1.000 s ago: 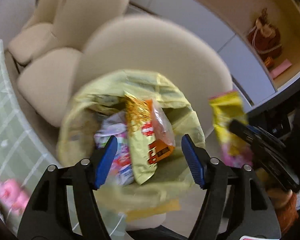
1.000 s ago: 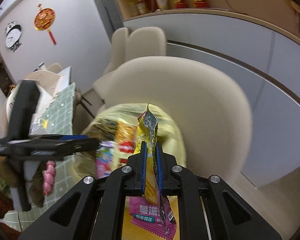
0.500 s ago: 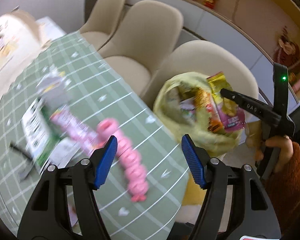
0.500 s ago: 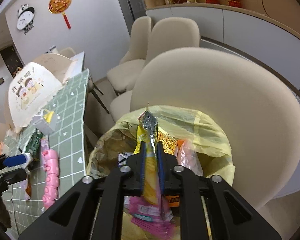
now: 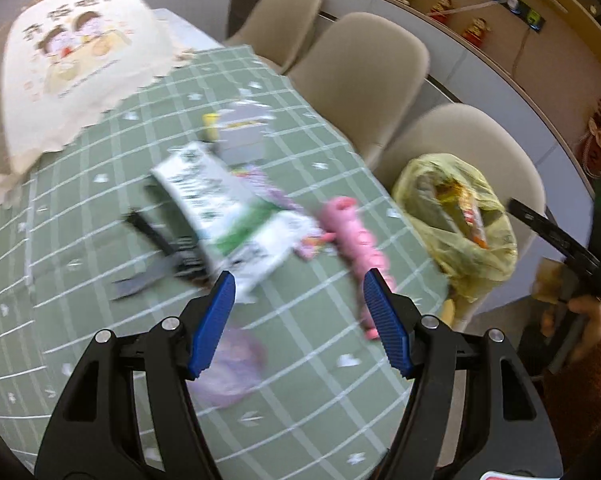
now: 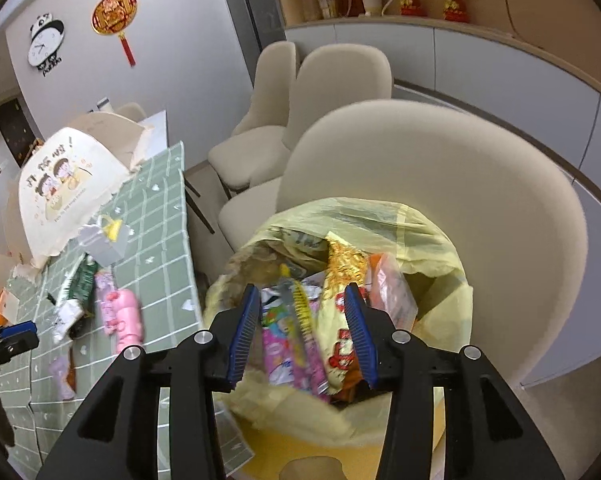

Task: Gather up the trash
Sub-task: 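Lower the pink chip bag into the trash bag and open the right tool, then move both tools back over the table toward the remaining wrappers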

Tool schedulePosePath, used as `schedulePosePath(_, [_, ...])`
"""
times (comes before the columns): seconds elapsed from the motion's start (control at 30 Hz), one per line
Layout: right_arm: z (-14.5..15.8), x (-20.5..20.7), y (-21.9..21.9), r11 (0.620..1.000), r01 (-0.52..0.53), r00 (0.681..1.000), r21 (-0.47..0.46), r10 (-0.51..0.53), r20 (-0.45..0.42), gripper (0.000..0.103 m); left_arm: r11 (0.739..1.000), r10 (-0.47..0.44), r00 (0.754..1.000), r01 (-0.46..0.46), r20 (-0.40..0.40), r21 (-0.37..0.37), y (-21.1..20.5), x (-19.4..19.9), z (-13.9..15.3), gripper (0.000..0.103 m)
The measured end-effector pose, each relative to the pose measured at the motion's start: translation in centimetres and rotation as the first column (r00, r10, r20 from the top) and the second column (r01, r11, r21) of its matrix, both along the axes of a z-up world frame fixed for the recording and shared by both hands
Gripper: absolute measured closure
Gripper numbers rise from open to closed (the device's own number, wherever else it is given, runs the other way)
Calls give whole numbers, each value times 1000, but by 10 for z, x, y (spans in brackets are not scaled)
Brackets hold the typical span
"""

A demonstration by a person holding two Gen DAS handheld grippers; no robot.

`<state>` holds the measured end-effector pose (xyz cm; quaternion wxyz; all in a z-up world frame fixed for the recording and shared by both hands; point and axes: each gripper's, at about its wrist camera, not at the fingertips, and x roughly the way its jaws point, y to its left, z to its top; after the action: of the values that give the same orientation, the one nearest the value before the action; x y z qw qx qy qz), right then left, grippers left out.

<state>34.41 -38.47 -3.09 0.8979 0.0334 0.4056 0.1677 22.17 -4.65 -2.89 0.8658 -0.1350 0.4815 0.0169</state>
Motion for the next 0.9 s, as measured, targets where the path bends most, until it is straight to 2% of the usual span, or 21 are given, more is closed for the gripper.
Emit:
schedulePosePath(0.1, [8,-24,11,1000,-10,1000,17,10,18,53,998,56,998,-56,4,42,28,-15,-1,40])
schedulePosePath(0.37, [3,-82,73,995,-102,995,-5,102,-21,50,985,171,985,-171,-24,28,101,-58,-18,40])
schedulePosePath(0.6, [-1,-119,124,990,-141,989,-6,141,-34,50,991,131,991,-132,-33,-31,125,-89,-32,40])
schedulePosePath(0.77, [1,-125,156,983,-178,983,-44,176,-47,50,991,124,992,-125,-20,-55,139,-99,-38,40])
schedulePosePath(0.9, [-6,-132,182,972,-236,969,-18,234,-78,50,987,138,990,-137,-3,-80,149,-101,-37,40])
